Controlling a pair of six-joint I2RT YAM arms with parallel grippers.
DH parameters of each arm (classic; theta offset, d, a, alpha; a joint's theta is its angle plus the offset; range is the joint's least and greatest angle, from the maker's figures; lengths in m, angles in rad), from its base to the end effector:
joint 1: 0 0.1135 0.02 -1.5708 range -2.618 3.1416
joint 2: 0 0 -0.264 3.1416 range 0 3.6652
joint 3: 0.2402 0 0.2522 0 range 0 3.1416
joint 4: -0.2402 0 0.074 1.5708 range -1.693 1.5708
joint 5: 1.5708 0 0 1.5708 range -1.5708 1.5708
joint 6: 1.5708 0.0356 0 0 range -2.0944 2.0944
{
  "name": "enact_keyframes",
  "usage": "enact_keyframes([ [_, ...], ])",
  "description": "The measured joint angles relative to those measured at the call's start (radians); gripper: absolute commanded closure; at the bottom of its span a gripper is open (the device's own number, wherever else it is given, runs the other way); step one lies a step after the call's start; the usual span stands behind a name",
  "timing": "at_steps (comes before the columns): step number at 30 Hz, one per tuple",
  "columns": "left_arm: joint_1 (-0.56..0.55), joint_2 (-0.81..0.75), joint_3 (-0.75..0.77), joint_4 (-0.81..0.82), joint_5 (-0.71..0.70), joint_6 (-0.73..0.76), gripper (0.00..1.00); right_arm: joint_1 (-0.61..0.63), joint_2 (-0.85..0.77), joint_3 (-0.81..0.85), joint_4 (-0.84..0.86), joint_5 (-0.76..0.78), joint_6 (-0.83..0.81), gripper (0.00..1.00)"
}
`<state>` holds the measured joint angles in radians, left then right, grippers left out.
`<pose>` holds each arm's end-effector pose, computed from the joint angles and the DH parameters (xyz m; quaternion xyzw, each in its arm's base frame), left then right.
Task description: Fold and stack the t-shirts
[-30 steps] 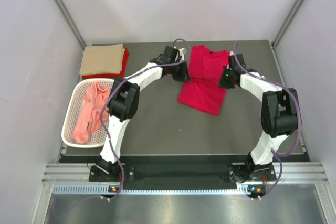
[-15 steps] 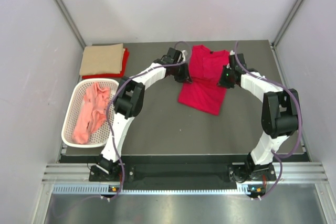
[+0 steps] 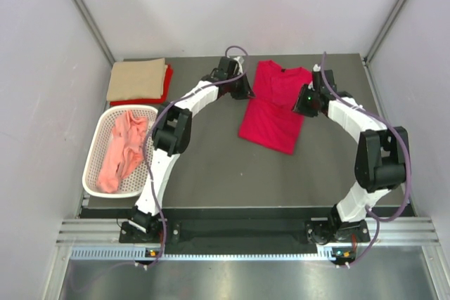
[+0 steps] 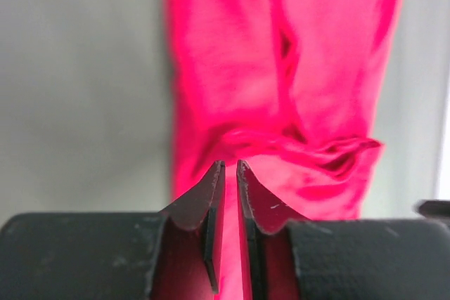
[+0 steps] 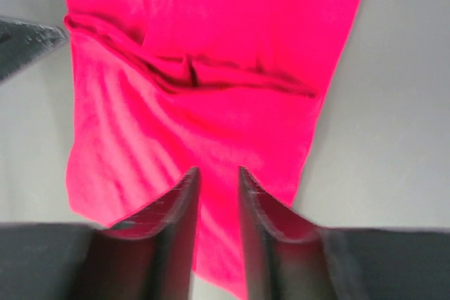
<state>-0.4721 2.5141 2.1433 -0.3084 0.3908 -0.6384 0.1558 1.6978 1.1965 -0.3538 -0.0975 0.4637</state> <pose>0.4988 -0.2699 0.1685 0.0099 0.8890 -0.3718 0.2671 0.3639 0.0607 0.2277 0.1266 0.9271 0.1501 0.3193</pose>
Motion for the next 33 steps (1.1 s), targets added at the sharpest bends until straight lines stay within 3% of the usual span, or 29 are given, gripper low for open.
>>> enact_keyframes([
  [6, 0.024, -0.225, -0.276, -0.068, -0.063, 0.094, 0.76, -0.002, -0.087, -0.076, -0.078, -0.045, 0.0, 0.59],
  [11, 0.018, -0.414, -0.491, -0.055, -0.008, 0.147, 0.75, -0.002, -0.168, -0.204, -0.134, -0.104, 0.0, 0.54],
  [16, 0.013, -0.428, -0.586, -0.024, 0.09, 0.156, 0.73, -0.002, -0.24, -0.313, -0.148, -0.155, 0.0, 0.52],
  [29, 0.012, -0.428, -0.734, 0.061, 0.171, 0.146, 0.71, -0.002, -0.263, -0.452, -0.059, -0.235, 0.002, 0.51],
  [32, 0.012, -0.428, -0.758, 0.082, 0.183, 0.137, 0.75, -0.002, -0.263, -0.47, -0.028, -0.241, 0.001, 0.52],
  [33, 0.012, -0.428, -0.763, 0.084, 0.187, 0.136, 0.81, -0.002, -0.263, -0.473, -0.023, -0.241, 0.001, 0.55],
])
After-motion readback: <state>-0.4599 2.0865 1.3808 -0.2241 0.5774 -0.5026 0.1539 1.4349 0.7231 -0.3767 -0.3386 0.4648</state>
